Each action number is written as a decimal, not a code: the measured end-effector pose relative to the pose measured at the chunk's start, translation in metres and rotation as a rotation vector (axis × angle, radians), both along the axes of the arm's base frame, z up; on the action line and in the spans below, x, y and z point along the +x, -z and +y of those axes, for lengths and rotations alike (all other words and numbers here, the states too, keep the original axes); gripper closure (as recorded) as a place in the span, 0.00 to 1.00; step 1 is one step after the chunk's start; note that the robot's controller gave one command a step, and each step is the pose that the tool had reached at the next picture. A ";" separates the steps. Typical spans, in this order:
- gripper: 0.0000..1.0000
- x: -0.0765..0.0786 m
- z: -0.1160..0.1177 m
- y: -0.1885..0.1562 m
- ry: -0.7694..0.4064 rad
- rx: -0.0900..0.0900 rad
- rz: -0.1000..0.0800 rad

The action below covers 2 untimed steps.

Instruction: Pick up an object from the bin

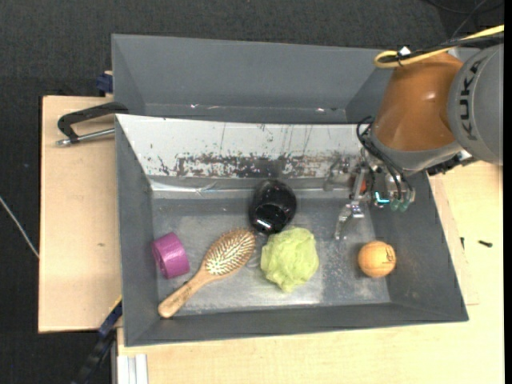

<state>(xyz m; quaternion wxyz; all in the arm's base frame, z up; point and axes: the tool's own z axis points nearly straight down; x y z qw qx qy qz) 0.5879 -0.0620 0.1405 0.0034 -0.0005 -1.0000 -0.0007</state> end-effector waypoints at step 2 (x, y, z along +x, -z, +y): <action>0.00 -0.006 -0.007 0.007 -0.052 0.000 -0.017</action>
Offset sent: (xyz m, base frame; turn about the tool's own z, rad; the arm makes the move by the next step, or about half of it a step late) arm -0.0511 -0.0506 -0.0705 -0.2153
